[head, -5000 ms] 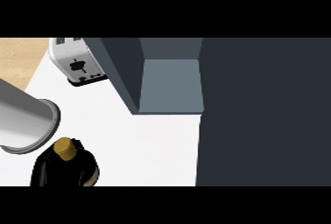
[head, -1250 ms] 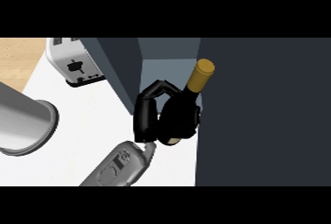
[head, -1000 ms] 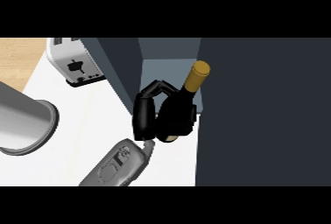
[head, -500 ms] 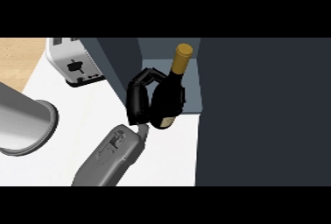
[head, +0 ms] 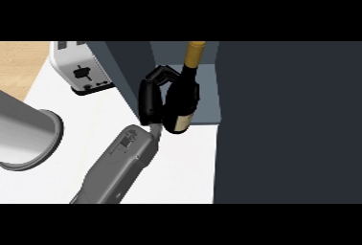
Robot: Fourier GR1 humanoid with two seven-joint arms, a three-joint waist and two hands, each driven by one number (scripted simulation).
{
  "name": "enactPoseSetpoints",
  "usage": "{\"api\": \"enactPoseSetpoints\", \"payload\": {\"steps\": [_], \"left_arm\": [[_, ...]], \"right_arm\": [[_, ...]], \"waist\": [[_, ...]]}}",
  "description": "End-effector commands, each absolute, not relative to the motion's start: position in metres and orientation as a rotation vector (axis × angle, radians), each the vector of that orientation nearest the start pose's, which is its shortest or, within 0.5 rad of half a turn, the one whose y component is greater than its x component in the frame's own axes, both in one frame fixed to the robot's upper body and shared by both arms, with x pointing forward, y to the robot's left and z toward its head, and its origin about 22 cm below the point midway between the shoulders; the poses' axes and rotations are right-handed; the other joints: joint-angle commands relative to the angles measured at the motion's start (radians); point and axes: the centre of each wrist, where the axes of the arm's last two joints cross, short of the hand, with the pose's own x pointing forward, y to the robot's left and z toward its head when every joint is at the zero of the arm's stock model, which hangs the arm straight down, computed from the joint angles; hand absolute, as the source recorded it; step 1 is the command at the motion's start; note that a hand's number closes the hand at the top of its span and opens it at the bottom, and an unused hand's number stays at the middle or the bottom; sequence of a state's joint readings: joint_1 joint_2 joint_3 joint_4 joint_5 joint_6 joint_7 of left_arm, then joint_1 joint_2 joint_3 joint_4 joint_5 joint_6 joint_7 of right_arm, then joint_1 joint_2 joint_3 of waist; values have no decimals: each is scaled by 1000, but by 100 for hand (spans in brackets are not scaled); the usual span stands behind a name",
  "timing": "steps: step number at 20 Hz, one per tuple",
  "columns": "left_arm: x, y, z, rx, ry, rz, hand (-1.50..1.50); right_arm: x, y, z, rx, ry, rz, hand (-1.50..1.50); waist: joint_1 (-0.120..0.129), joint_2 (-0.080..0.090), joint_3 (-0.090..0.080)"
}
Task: Pick up the wine, place it into the cabinet and close the cabinet
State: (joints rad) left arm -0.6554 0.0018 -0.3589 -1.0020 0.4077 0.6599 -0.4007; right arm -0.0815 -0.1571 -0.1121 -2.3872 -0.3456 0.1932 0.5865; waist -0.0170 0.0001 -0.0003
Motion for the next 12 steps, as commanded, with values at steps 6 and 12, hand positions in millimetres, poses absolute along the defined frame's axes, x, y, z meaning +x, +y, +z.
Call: {"api": "enactPoseSetpoints", "payload": {"steps": [6, 12], "left_arm": [[379, 78, 44, 79, -1814, 132, 150], [397, 86, 41, 174, -1895, 113, 150]], "right_arm": [[144, -256, 217, 302, -1913, 296, -150], [140, -240, 212, 311, -1907, 291, -150]], "waist": [[-3, 0, 0], [-4, 1, 0]]}}
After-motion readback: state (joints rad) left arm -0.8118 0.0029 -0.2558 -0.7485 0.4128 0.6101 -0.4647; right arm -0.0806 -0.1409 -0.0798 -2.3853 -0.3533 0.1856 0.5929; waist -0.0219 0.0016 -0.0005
